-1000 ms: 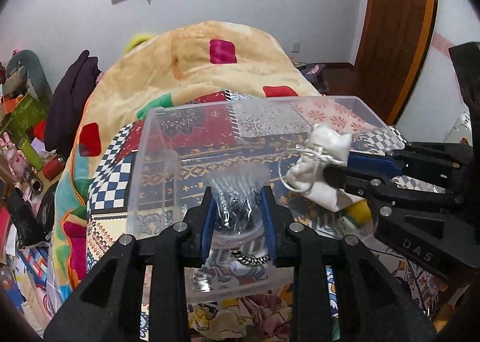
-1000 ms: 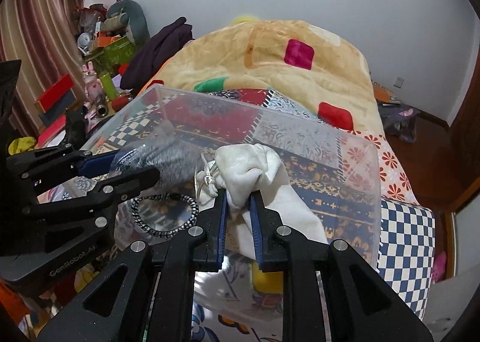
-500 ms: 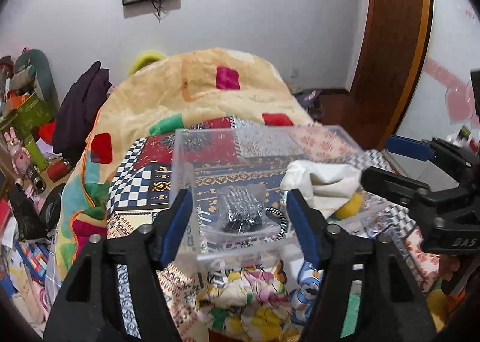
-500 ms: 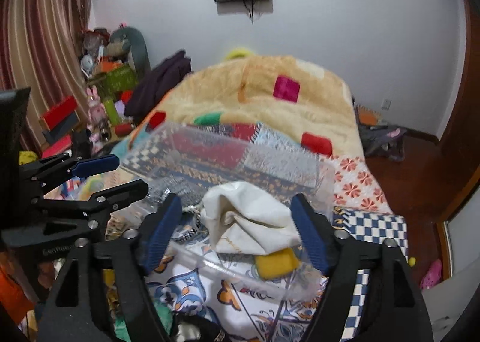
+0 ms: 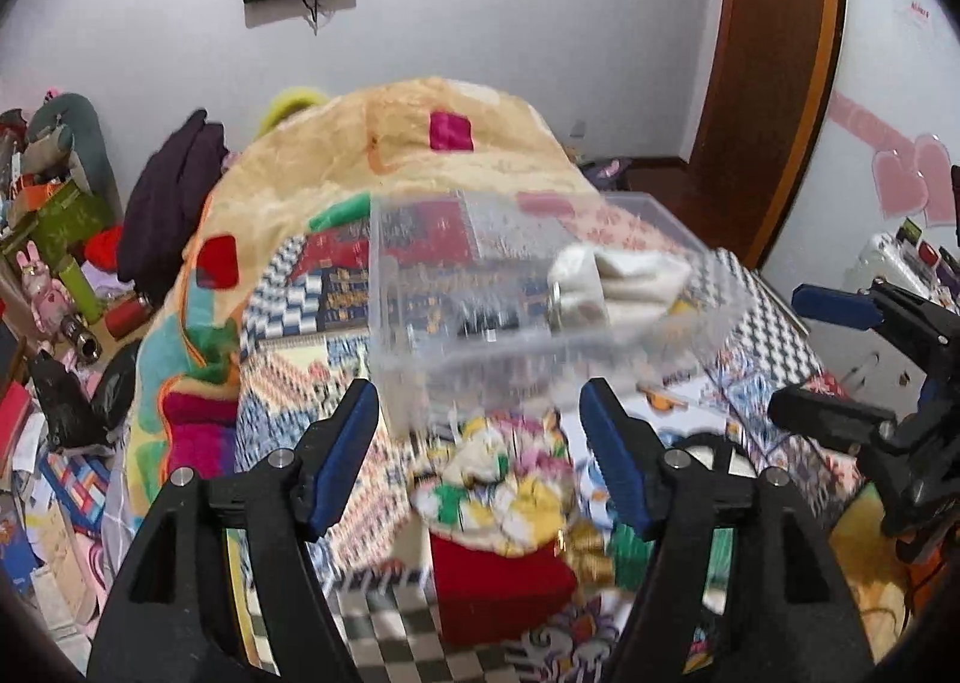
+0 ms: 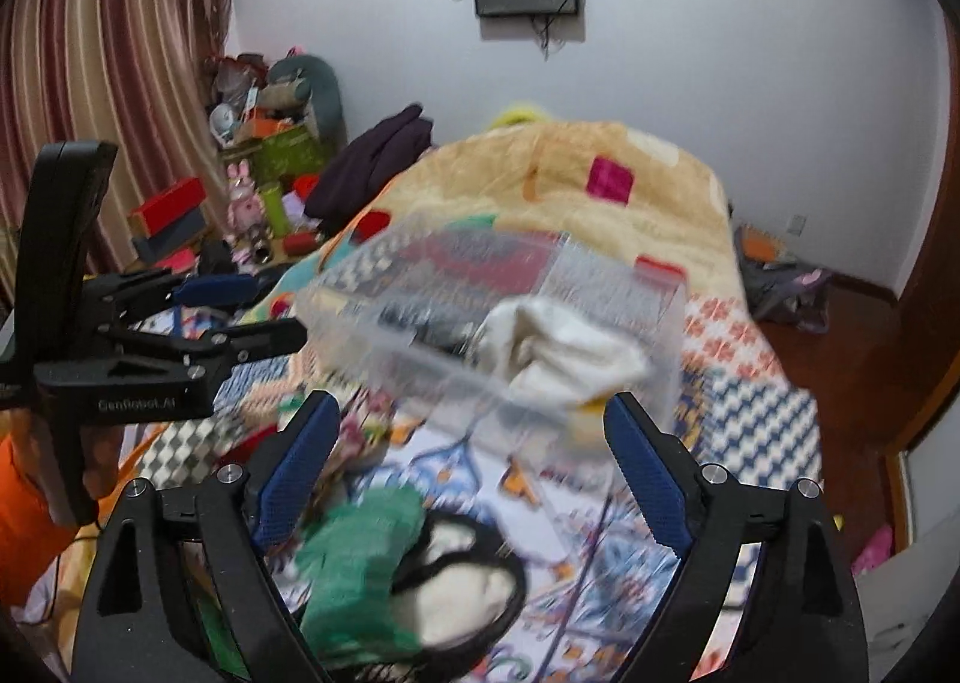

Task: Organize soft objects
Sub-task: 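Grasp the floral scarf with the left tool while the right tool grasps the green knitted glove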

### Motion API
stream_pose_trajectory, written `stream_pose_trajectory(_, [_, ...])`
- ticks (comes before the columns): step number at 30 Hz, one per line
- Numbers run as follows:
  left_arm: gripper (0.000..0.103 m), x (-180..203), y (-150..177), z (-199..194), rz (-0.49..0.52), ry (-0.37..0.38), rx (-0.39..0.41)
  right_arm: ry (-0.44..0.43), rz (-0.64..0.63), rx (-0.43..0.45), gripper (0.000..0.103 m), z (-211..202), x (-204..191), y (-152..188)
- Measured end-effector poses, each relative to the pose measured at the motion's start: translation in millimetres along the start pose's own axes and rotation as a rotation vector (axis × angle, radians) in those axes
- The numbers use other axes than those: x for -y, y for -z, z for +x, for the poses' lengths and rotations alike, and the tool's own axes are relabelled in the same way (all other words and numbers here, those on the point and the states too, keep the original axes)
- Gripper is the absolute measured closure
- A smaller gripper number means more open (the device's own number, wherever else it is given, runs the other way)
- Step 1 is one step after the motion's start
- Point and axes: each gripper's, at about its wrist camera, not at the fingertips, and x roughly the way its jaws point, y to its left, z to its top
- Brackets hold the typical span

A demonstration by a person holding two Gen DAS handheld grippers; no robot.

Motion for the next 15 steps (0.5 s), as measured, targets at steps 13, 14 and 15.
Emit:
stream_pose_trajectory(13, [0.036, -17, 41, 37, -0.040, -0.023, -0.132, -0.117, -0.066, -0.203, 0.042, 36, -28, 50])
stream_pose_trajectory(14, [0.038, -18, 41, 40, -0.043, -0.020, -0.138, -0.118, -0.073, -0.213, 0.047, 39, -29, 52])
stream_pose_trajectory(15, [0.042, -19, 42, 42, -0.045, -0.017, -0.146, -0.117, -0.076, -0.221, 0.049, 41, -30, 53])
